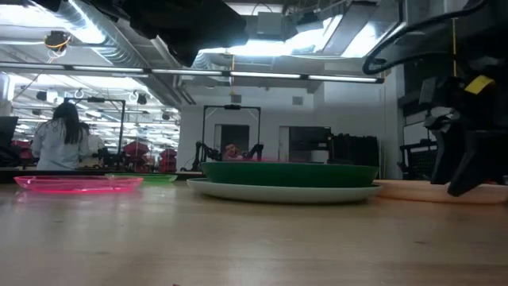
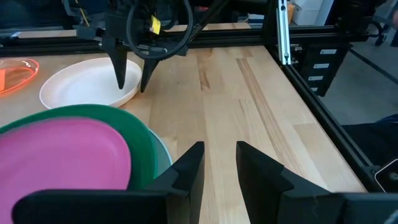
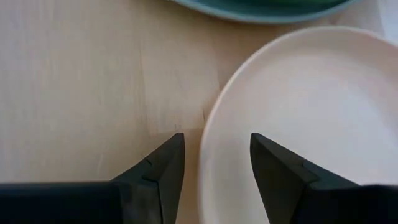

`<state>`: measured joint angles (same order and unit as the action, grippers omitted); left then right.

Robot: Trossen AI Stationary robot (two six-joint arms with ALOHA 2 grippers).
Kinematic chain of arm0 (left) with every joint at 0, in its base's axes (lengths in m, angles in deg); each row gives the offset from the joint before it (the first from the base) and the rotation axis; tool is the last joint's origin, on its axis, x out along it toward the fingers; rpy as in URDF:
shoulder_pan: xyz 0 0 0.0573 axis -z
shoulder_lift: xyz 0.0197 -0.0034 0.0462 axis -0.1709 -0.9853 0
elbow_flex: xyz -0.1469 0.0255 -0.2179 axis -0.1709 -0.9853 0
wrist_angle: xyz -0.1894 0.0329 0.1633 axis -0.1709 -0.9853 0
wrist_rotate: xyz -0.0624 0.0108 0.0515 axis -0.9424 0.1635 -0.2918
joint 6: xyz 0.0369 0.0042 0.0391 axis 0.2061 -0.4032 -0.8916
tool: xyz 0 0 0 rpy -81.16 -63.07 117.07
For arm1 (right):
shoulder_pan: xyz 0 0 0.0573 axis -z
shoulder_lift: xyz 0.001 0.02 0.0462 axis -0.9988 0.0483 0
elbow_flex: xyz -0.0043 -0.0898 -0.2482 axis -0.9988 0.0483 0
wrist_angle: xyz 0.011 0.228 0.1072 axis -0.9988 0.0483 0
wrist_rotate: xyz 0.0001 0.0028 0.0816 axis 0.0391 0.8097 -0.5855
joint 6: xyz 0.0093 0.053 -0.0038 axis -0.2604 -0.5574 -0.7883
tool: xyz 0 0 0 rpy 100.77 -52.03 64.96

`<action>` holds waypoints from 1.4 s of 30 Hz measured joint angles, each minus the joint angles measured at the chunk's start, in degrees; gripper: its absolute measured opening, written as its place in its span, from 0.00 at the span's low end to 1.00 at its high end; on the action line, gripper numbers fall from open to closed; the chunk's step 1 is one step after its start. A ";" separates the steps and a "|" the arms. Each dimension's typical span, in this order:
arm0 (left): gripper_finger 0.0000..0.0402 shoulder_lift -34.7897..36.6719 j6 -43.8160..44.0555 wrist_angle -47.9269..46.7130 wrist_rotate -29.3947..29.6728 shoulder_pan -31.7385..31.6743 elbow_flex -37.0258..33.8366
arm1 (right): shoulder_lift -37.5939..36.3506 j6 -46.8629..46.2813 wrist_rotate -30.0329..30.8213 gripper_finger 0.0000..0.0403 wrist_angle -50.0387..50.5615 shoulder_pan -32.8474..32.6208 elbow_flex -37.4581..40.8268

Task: Stack plastic plates
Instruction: Stack the white plate on top of pink plate

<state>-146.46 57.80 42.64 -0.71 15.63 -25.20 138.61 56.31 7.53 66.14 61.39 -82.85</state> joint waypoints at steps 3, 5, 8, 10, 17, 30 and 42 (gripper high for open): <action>0.21 0.00 0.00 0.00 0.00 0.00 0.00 | 0.00 -0.09 -0.03 0.42 -0.79 -0.01 1.35; 0.21 0.00 -0.01 0.00 0.00 0.00 0.00 | 0.00 -0.15 -0.22 0.40 -1.05 -0.02 1.84; 0.21 0.00 -0.02 0.00 -0.01 -0.17 0.00 | 0.00 -0.17 -1.00 0.33 -1.30 -0.02 2.00; 0.21 0.00 -0.02 0.00 0.00 -0.46 0.00 | 0.00 0.46 -1.19 0.26 -1.28 -0.02 2.00; 0.21 0.00 0.04 -0.04 0.00 -0.79 0.00 | 0.00 4.40 0.42 0.02 -0.82 -0.02 2.04; 0.22 0.00 0.00 -0.07 -0.15 -0.76 0.00 | 0.00 1.26 8.15 0.02 -0.87 -0.02 2.07; 0.22 0.00 0.02 -0.08 -0.20 -0.76 0.00 | 0.00 4.98 14.52 0.01 0.47 0.00 -2.12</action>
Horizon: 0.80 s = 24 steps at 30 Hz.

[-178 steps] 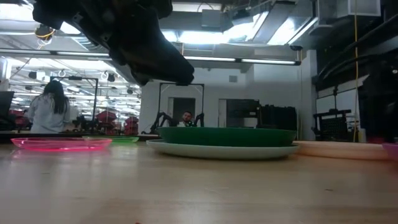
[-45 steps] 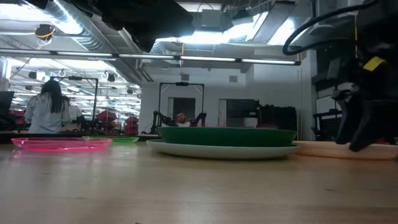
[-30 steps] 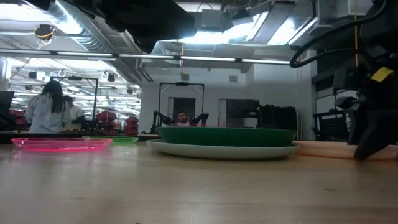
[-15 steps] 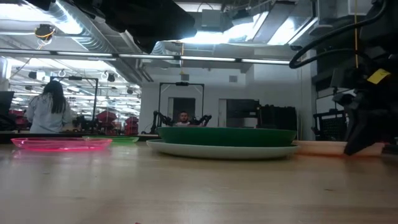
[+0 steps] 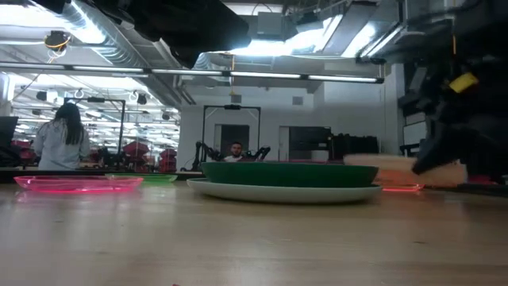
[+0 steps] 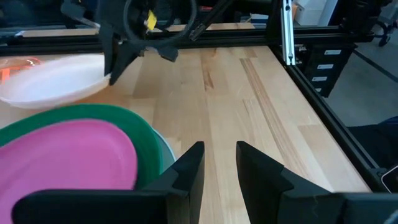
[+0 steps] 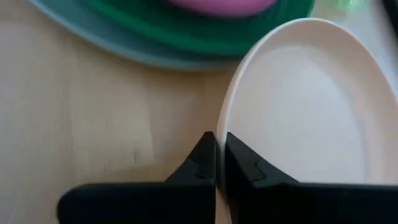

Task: Stack plastic plates
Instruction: Stack the white plate on top of pink plate

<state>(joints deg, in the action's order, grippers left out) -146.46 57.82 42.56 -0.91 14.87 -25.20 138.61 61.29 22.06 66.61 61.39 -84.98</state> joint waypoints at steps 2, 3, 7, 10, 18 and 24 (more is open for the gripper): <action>0.22 0.00 0.02 0.01 -0.02 0.00 0.00 | 0.00 2.89 1.13 0.01 0.14 0.00 -2.03; 0.22 0.00 0.02 0.01 -0.02 0.00 0.00 | 0.00 4.38 1.73 0.01 0.04 0.00 -3.08; 0.22 0.00 0.04 0.01 -0.02 0.00 0.00 | 0.00 10.34 3.50 0.01 -1.98 0.00 -6.38; 0.22 0.00 0.02 0.01 -0.02 -0.02 0.00 | 0.72 18.36 3.01 0.01 -9.10 0.00 -7.21; 0.22 0.00 0.02 0.11 0.00 -0.04 0.00 | 5.36 32.46 -0.88 0.01 -24.97 0.05 -7.24; 0.22 0.00 -0.02 0.41 0.00 -0.04 0.00 | 10.23 33.67 -8.26 0.01 -30.14 3.65 -7.23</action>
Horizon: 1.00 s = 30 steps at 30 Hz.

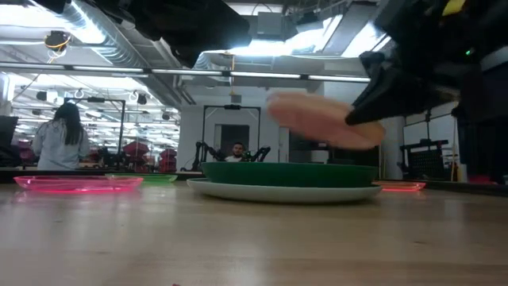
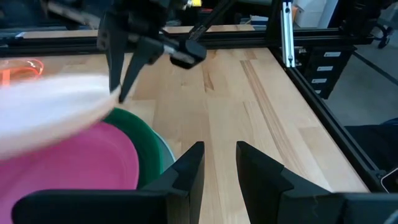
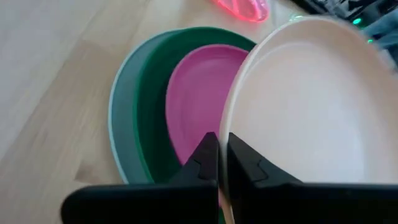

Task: Stack plastic plates
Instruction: Stack the white plate on top of pink plate

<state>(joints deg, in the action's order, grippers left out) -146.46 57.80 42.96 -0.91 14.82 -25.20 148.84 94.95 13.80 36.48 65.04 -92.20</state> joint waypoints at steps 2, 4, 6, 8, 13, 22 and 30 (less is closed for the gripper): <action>0.22 0.00 -0.21 0.02 0.02 0.00 0.00 | 1.33 0.04 -2.41 0.01 -0.92 1.38 -0.01; 0.22 0.00 -0.41 0.06 0.00 0.00 0.00 | 2.55 0.09 -5.29 0.01 -2.59 3.04 -0.01; 0.22 0.00 -0.44 0.28 0.02 -0.02 0.00 | 3.49 0.15 -7.90 0.01 -3.75 4.42 0.00; 0.21 0.00 -0.44 0.33 0.00 -0.01 0.00 | 4.50 0.19 -10.39 0.01 -6.23 5.58 -0.01; 0.21 0.00 -0.42 0.51 0.01 0.00 0.00 | 6.77 0.24 -15.82 0.01 -10.83 8.20 -0.01; 0.21 0.00 -0.39 0.49 -0.27 0.13 0.00 | 9.35 -0.26 -17.91 0.01 -11.71 8.77 -0.01; 0.21 0.00 -0.42 0.50 -0.26 0.13 0.00 | 9.35 -3.51 -19.02 0.01 -13.67 8.77 -0.01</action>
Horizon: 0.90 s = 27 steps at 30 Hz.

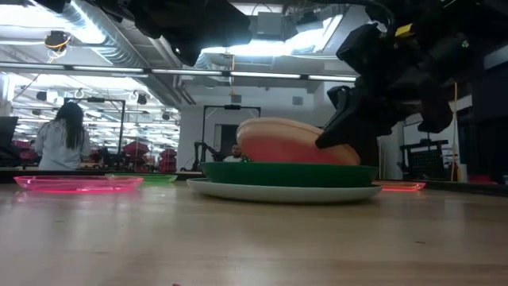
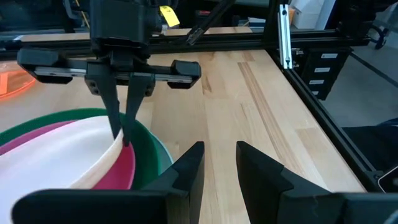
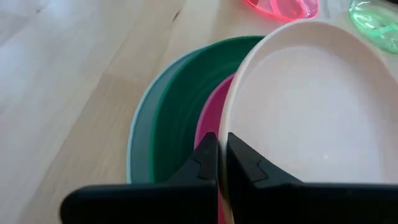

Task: Stack plastic plates
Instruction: Stack the white plate on top of pink plate, then stack the light pink plate on top of white plate

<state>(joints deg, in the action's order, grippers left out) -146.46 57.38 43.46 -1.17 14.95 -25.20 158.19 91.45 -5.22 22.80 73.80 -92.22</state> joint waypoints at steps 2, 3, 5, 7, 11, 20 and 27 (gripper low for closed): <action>0.21 0.00 0.02 -0.02 0.00 0.00 0.00 | 0.00 -0.94 -0.10 0.01 -0.01 0.00 0.00; 0.21 0.00 0.01 0.00 0.00 0.00 0.00 | 0.00 -1.31 -0.14 0.01 -0.02 -0.02 0.00; 0.21 0.00 0.00 0.00 0.01 -0.01 0.00 | 0.00 -1.50 -0.12 0.02 -0.02 -0.02 0.00; 0.21 0.00 -0.03 0.13 0.17 -0.12 0.00 | 0.00 -2.08 0.08 0.05 -0.15 -0.02 0.00; 0.21 0.00 -0.02 0.20 0.48 -0.33 0.00 | 0.00 -2.94 0.87 0.14 -0.48 -0.02 0.00; 0.22 0.00 -1.66 0.18 0.59 -0.55 0.00 | -0.37 -4.41 -0.57 0.33 -0.93 -0.59 0.00; 0.33 0.00 -1.52 -0.55 0.95 -2.61 0.00 | -2.23 -5.31 2.23 0.34 -1.28 -5.80 0.02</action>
<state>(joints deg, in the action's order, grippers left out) -146.46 55.86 42.91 -0.22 12.34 -25.20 155.96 86.13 -2.99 21.52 68.00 -92.20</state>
